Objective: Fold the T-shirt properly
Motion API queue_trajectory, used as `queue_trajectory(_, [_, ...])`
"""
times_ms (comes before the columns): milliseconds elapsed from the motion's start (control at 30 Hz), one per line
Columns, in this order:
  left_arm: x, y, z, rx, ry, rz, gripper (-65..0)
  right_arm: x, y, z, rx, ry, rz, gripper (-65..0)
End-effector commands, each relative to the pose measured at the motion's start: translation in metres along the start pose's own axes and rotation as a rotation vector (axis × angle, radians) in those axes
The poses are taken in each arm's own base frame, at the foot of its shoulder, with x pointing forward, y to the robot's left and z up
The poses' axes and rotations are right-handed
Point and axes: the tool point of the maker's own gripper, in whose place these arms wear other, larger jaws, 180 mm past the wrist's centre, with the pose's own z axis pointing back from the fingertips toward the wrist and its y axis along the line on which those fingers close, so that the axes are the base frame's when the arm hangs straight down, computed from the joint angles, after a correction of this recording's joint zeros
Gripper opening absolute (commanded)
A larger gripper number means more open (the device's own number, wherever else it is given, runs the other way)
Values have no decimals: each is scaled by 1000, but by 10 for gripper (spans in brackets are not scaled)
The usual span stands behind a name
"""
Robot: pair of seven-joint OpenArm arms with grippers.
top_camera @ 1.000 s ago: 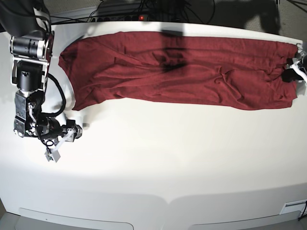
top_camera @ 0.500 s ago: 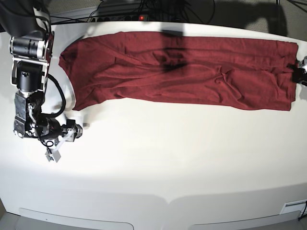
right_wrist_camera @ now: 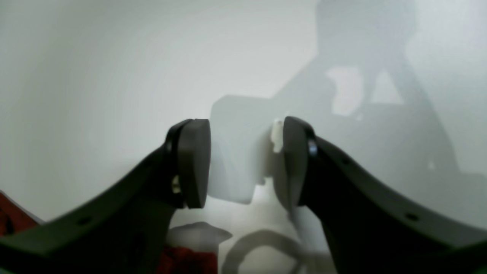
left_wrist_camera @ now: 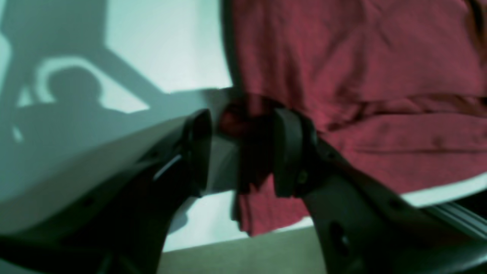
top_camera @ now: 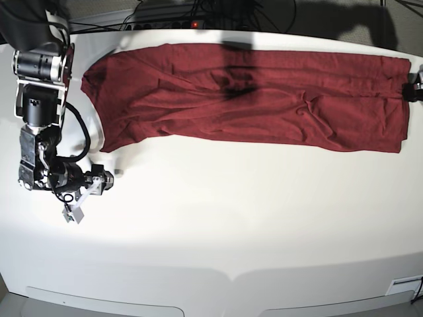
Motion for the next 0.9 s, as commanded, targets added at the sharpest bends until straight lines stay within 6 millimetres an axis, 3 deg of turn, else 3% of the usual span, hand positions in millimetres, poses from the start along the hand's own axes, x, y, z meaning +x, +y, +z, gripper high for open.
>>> queue_trajectory(0, [18,2,12,-4,-35,-15,-411,10,-6,8,-16,-6,16,-340])
queue_trajectory(67, [23,-4,12,-36,-56,7,-437,9,-6,8,-16,-5,16,-340])
queue_trajectory(300, [31,-13,10,-77,-94,28,-440,9,-6,8,-17,-1,16,-340])
queue_trajectory(600, [-3,-41,-20,-159,3,72,-440,8,-5,8,-16,2,16,-340])
queue_trajectory(867, [-7,-46,-26,-172,6,79,-454,7,-6,8,-16,5,16,-340])
